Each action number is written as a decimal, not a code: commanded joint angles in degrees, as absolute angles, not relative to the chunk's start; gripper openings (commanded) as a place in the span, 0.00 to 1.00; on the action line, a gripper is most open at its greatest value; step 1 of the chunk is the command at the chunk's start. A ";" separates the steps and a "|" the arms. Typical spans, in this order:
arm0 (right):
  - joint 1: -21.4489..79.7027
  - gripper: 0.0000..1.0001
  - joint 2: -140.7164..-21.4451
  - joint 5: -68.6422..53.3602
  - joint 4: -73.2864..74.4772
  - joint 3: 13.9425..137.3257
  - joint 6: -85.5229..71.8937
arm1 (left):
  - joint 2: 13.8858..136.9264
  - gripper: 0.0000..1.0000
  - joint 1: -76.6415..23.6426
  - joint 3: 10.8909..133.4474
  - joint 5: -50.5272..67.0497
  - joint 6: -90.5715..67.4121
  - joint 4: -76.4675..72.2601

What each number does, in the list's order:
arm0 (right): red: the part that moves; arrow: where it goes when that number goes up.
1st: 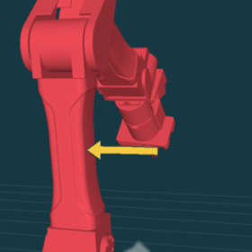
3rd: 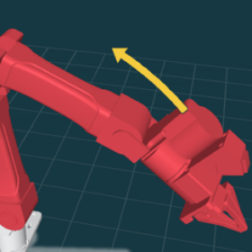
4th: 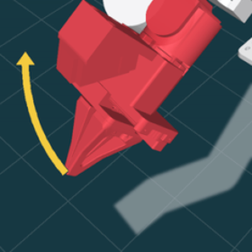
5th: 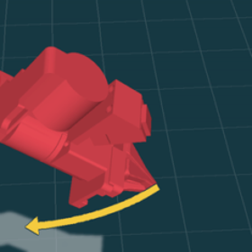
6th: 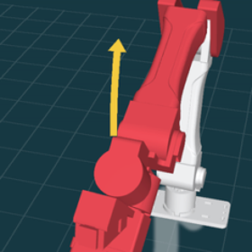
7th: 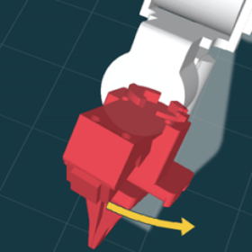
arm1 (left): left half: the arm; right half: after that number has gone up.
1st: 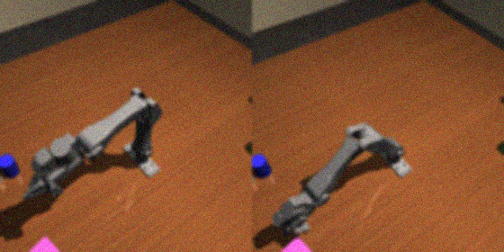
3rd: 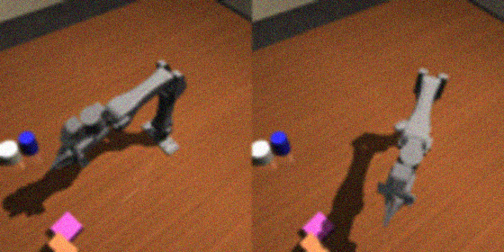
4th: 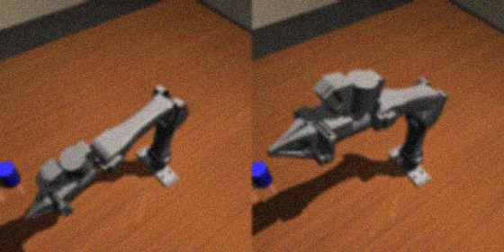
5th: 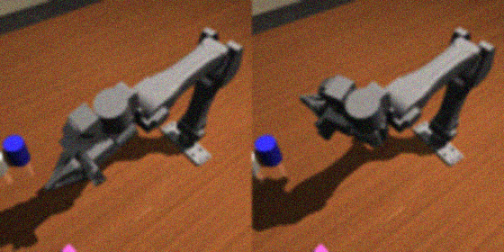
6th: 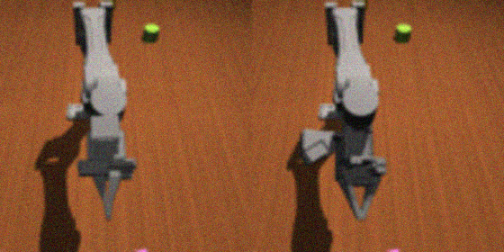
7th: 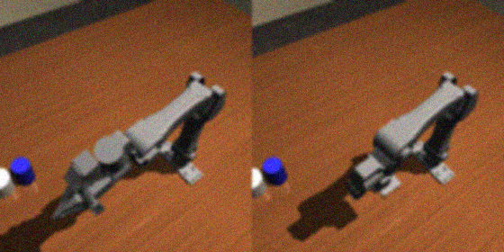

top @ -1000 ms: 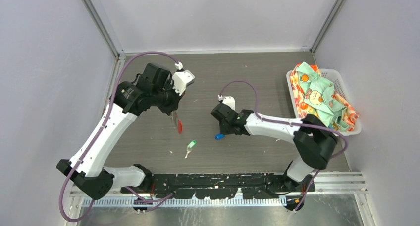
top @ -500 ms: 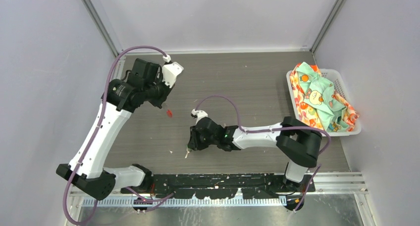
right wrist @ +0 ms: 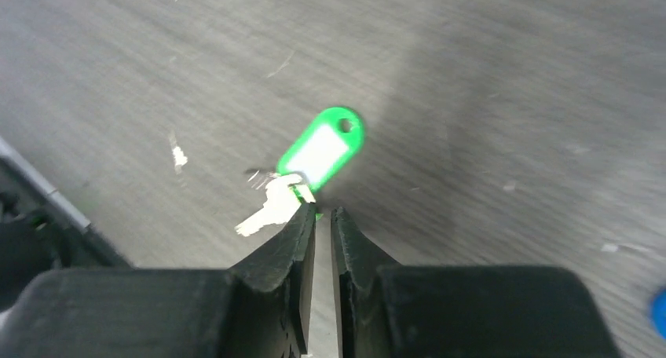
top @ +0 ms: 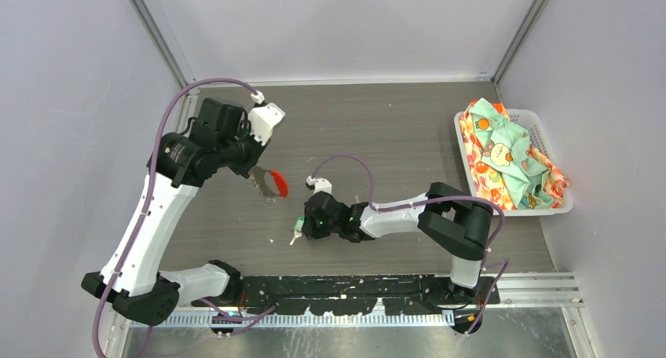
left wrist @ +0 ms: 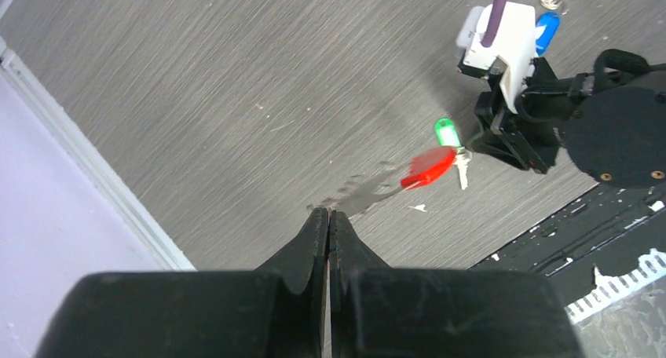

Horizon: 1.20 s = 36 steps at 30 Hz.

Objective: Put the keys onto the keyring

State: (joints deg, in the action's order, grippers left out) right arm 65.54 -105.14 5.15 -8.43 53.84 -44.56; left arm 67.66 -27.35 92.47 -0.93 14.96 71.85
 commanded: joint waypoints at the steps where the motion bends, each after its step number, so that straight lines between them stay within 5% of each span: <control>1: 64.85 0.19 -102.81 19.85 1.27 54.20 -45.51 | 65.98 0.00 -27.25 94.78 5.02 15.37 72.25; 11: 62.29 0.21 -87.23 22.18 -1.29 48.92 -39.44 | 64.89 0.00 -27.28 93.77 17.63 16.84 71.15; 21: 62.27 0.53 -64.95 4.87 0.64 53.55 -21.75 | 61.31 0.00 -27.33 91.23 36.94 23.16 70.55; 25: 62.26 0.54 -62.02 -7.14 -8.10 52.14 -18.96 | 59.01 0.00 -27.33 89.43 45.24 25.15 70.47; 36: 64.53 0.48 -64.32 -16.43 -23.91 52.42 -21.87 | 56.51 0.00 -27.33 88.22 53.17 25.90 69.95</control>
State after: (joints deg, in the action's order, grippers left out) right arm 63.40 -63.46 -12.03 -15.70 51.57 -21.71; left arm 56.53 -27.38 88.47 48.56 24.86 71.81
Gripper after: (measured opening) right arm 0.498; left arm 0.009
